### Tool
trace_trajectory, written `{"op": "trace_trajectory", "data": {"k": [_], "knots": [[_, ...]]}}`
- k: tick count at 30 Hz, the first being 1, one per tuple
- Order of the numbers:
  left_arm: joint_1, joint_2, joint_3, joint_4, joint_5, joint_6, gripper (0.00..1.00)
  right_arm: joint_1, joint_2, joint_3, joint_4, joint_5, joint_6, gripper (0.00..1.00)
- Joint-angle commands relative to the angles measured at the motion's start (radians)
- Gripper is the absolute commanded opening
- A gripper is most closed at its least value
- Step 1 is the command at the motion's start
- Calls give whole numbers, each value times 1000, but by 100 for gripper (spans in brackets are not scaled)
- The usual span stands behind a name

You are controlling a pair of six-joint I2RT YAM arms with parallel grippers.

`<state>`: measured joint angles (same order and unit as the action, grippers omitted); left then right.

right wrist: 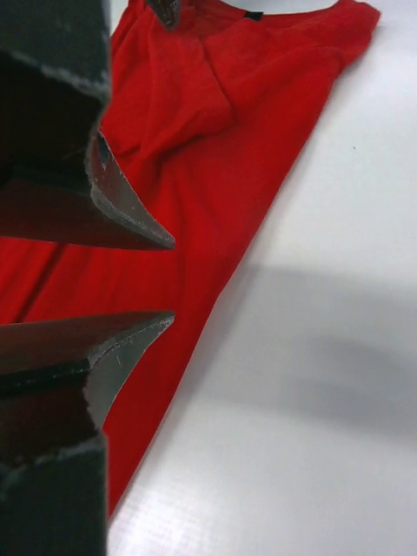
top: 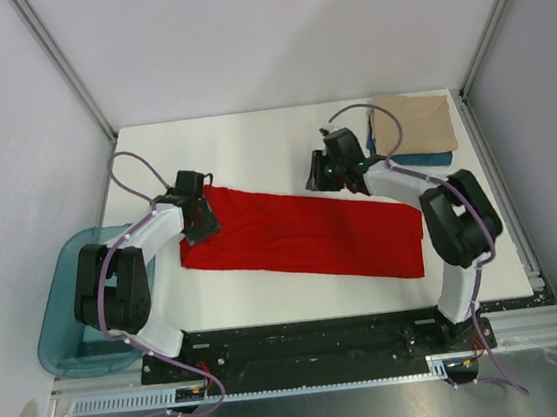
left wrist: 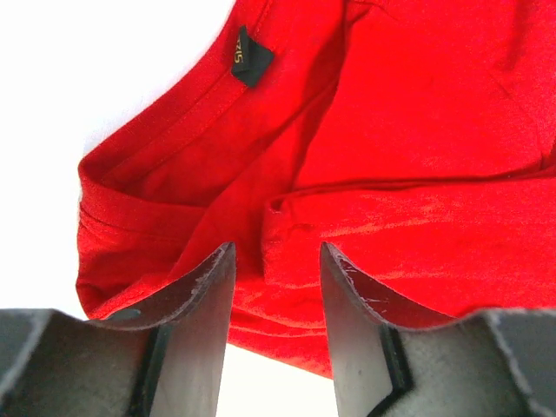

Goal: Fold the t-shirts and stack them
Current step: Fold the other side of the tshirt into a rectangle

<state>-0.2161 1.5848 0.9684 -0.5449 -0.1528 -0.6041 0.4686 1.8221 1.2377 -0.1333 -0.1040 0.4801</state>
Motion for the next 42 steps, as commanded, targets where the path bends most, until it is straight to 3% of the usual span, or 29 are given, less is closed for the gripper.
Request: {"op": "trace_trajectory", "data": {"k": [1,12,23,28,42], "knots": [[10,-7,27,26,2,-19,48,73,103,126,34,-10,-34,38],[10,59,68,40,16,-11,38,202,293,368,-69,37,-62,41],[10,41,72,45,27,-5,10,263,386,477,-111,45,-77,49],[10,18,65,45,33,-3,1,278,413,507,-119,40,-83,53],[10,-55,38,45,52,4,0,302,440,538,-119,16,-58,53]]}}
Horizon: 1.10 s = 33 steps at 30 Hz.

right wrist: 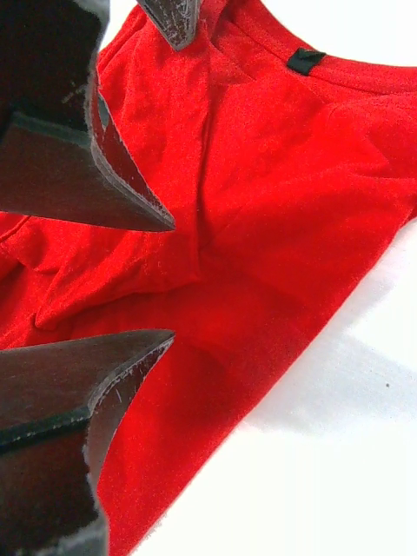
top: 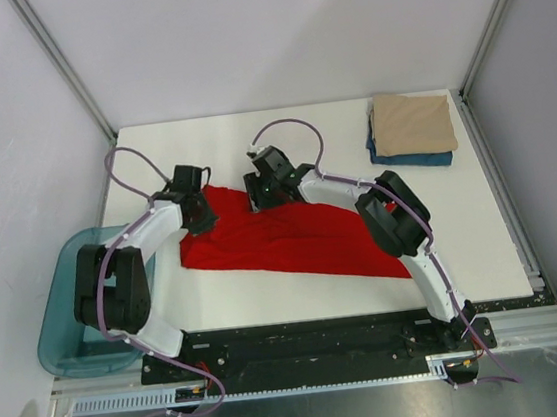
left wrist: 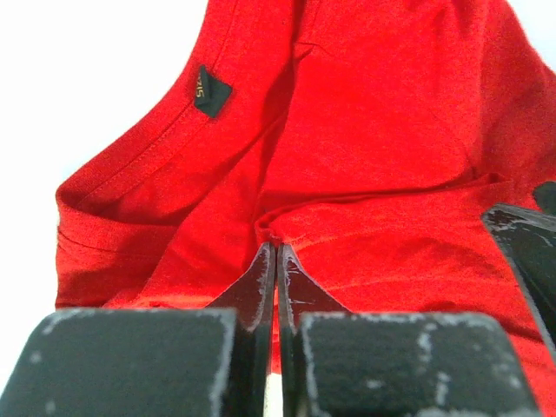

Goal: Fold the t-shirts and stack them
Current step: Fold the other side of the tshirt into a rectangle

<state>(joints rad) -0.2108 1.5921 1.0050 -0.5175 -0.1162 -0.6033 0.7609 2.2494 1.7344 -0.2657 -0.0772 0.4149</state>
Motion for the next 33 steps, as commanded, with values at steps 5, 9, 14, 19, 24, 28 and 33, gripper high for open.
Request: {"op": "trace_trajectory", "data": {"k": [5,9,14,19,24,28,33], "knots": [[5,-102,-18,18,32,9,0,13,11,33,26,-21,29,47],[5,-137,-36,18,45,17,0,18,-1,16,39,-26,45,34],[2,-184,-55,18,71,30,0,18,-32,-27,57,-28,64,10],[-7,-227,-83,16,88,44,0,17,-80,-80,74,-12,85,0],[-15,-292,-127,15,105,57,0,17,-144,-146,87,21,102,0],[-20,-328,-148,8,108,69,0,17,-192,-190,89,52,112,0],[-22,-358,-154,-9,101,79,0,22,-230,-218,82,74,119,0]]}}
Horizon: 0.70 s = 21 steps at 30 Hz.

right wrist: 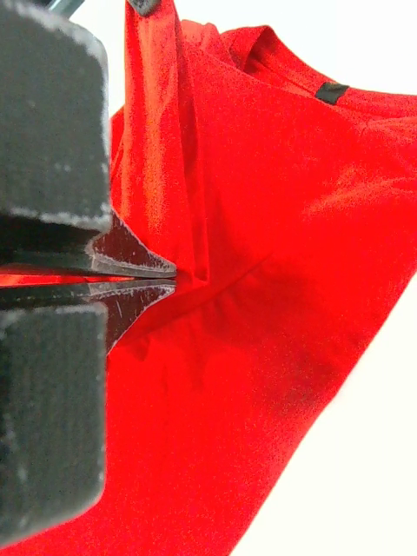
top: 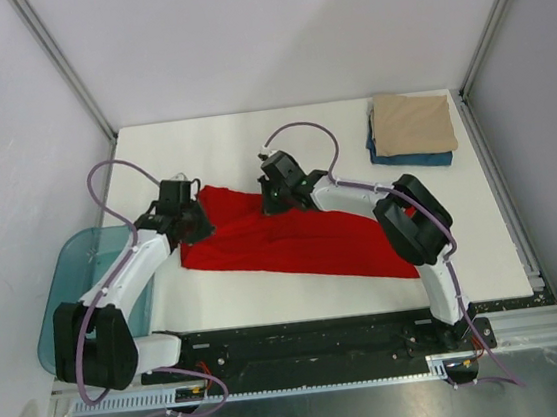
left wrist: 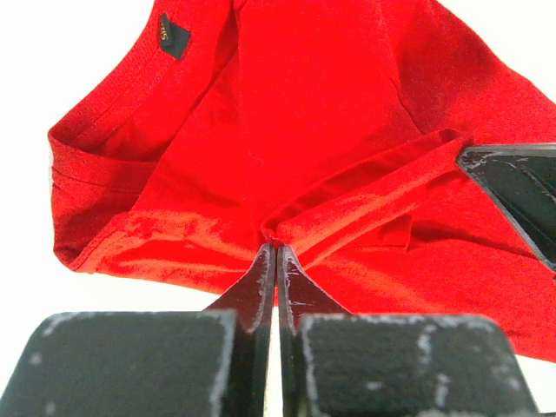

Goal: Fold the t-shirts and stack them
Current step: Fold the other side of the tshirt into a rectangle

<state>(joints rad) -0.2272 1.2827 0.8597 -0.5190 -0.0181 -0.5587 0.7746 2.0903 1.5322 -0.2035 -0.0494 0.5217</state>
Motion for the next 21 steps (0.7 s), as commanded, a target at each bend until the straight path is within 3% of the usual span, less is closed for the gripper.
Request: {"op": "trace_trajectory", "data": {"k": [1,21], "knots": [[-6,-54,-10,-11,1,36,0,11,-75,-19,18,48,13,0],[-29,-138,-96,-66,10,26,0,44,-95,-43,-14,143,34,0]]}}
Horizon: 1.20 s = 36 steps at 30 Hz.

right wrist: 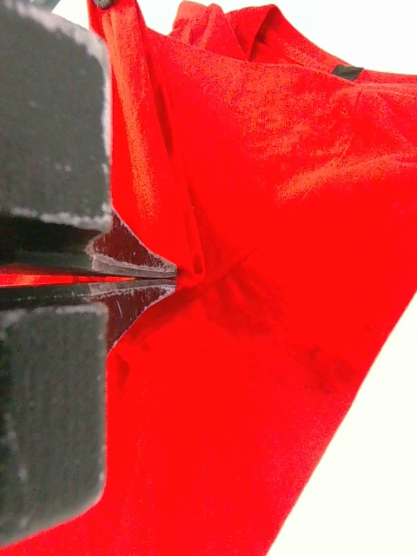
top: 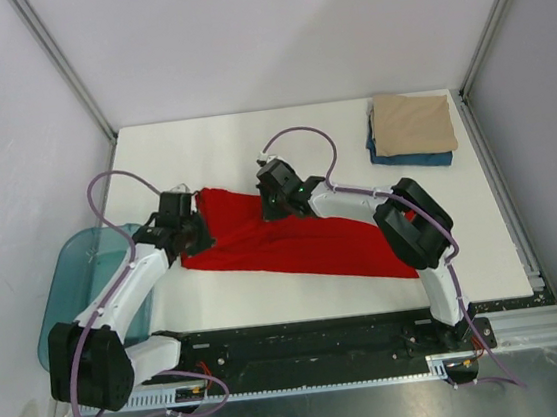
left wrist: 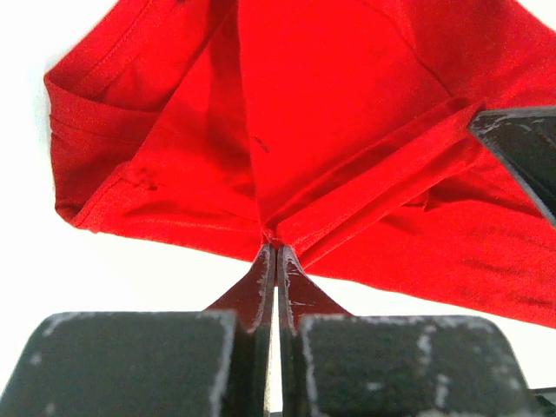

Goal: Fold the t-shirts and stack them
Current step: Fold the other side of the tshirt into a rectangle

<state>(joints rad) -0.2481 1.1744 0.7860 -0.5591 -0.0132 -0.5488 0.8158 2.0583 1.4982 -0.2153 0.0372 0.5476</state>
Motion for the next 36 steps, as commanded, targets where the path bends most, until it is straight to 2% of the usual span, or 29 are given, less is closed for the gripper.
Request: {"op": "trace_trajectory", "data": {"k": [1,12,19,29,36], "knots": [[-10,-31,-29,-26,5,14,0,3,-66,-12,-1,60,8,0],[-9,-1,45,-62,-100,17,0,1,-94,24,-16,66,-9,0],[9,-38,55,-93,-133,20,0,2,-97,25,-35,66,-7,0],[10,-69,-26,-103,-116,-30,0,3,-95,8,-42,65,-1,0],[8,27,-66,-43,-94,-60,0,2,-51,-2,-32,53,11,0]]}}
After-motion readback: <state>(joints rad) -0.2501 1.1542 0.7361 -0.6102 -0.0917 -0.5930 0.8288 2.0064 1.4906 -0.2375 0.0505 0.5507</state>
